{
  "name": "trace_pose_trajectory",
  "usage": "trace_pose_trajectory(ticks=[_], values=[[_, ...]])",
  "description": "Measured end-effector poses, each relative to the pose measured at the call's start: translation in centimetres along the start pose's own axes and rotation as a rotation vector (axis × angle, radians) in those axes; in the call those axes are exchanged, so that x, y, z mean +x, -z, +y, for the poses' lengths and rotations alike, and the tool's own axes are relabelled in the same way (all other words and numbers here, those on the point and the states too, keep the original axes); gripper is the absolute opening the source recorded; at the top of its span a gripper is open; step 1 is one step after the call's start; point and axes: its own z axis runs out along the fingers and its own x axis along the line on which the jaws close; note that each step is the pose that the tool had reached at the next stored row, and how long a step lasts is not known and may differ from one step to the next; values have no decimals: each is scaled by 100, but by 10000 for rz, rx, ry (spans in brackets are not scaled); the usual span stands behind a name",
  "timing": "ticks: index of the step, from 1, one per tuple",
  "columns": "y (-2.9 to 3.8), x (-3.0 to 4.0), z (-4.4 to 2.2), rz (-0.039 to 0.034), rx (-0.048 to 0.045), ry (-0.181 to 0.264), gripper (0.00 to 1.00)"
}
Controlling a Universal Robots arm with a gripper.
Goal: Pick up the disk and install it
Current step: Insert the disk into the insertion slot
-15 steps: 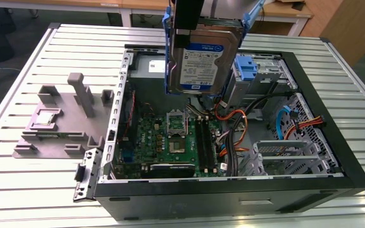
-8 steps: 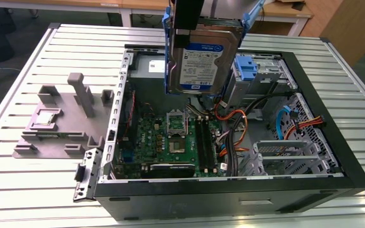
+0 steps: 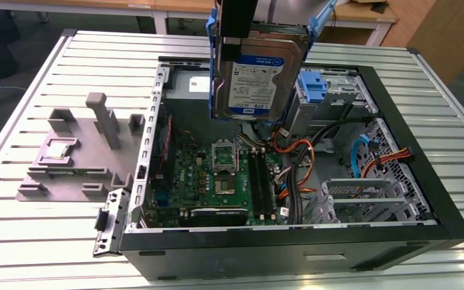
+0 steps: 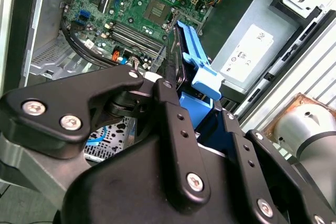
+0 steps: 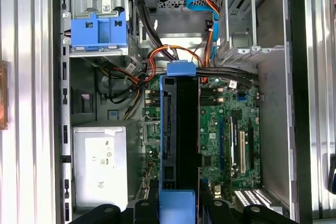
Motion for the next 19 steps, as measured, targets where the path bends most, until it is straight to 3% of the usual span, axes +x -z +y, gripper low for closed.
trace_pose_trajectory(ticks=[12, 19], values=[[2, -32, 2, -1, 1, 1, 36], [38, -31, 2, -1, 1, 1, 36]])
